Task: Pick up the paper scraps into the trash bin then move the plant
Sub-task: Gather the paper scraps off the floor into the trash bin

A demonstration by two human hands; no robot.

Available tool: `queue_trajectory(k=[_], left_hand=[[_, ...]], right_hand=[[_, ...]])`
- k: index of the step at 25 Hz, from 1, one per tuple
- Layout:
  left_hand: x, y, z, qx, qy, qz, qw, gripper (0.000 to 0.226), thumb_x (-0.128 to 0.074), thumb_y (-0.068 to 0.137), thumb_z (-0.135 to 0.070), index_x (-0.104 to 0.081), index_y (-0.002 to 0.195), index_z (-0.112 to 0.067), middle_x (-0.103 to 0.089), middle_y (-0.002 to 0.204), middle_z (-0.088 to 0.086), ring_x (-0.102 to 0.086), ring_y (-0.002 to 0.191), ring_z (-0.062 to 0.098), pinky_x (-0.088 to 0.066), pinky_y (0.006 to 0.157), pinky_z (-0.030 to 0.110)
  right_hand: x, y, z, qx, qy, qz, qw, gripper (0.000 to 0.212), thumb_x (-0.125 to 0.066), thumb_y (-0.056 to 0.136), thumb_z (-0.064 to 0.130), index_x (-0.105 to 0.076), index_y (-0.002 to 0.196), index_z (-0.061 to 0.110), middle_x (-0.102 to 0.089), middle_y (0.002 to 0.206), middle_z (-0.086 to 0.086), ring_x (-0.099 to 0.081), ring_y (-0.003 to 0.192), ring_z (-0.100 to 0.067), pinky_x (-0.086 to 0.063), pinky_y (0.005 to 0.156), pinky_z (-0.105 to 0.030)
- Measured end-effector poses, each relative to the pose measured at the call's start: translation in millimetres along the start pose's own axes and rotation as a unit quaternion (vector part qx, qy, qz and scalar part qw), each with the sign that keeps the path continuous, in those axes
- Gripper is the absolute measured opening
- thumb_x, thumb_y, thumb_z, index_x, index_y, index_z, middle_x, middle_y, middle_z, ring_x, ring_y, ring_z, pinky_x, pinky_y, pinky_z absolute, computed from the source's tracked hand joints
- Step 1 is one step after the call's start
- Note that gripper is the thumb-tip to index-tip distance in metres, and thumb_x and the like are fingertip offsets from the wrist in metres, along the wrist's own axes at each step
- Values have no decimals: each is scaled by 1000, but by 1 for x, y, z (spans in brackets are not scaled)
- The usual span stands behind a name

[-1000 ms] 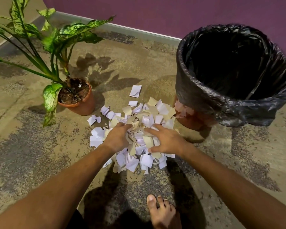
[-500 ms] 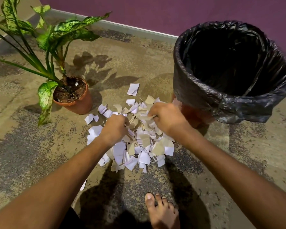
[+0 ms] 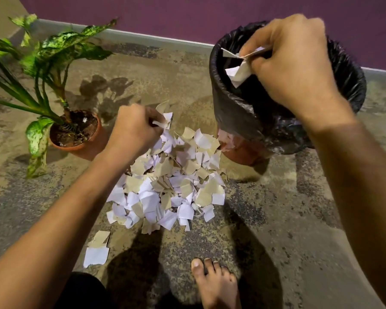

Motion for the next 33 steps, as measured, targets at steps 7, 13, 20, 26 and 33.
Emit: queue_trajectory(k=[7, 13, 20, 26, 33], left_hand=[[44, 21, -117, -158, -60, -84, 982, 23, -71, 80, -11, -75, 101, -18, -74, 95, -3, -64, 81, 3, -49, 73, 7], [13, 33, -172, -241, -47, 5, 969, 36, -73, 82, -27, -67, 117, -26, -66, 103, -10, -60, 96, 4, -42, 78, 9], [9, 5, -115, -229, -141, -28, 963, 36, -69, 83, -22, -66, 119, -25, -65, 122, -12, -50, 105, -9, -31, 83, -8], [-36, -48, 43, -30, -39, 88, 995, 42, -69, 81, -19, -62, 123, -23, -65, 123, -1, -60, 110, 19, -46, 82, 25], [-85, -115, 205, 217, 227, 357, 880, 115, -84, 64, -41, -12, 147, -3, -34, 143, 23, -34, 134, 40, -41, 105, 46]], right_hand=[[-122, -57, -30, -51, 77, 178, 980, 44, -32, 93, 61, -70, 108, 44, -71, 104, 16, -68, 97, -8, -53, 84, -29], [-126, -68, -20, -91, 125, 126, 980, 35, -50, 81, 48, -75, 78, 24, -71, 68, -2, -67, 55, -25, -54, 54, -38], [-134, -33, -35, -13, 55, 108, 993, 54, -20, 97, 67, -38, 142, 44, -47, 145, 14, -45, 131, -10, -28, 108, -31], [-8, 32, 67, 235, -128, 92, 959, 60, -30, 89, 74, -45, 138, 41, -55, 139, 2, -56, 124, -21, -46, 96, -41], [-31, 48, 113, 296, -292, 185, 890, 141, -88, 59, 52, 20, 150, 42, 31, 159, -5, -22, 140, -55, -48, 96, -49]])
Point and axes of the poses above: each hand's wrist, its own y-axis towards the middle knuckle, its own x-axis out of the back of the hand, z = x × y, the point moved 5 cm from there along y, towards the middle knuckle
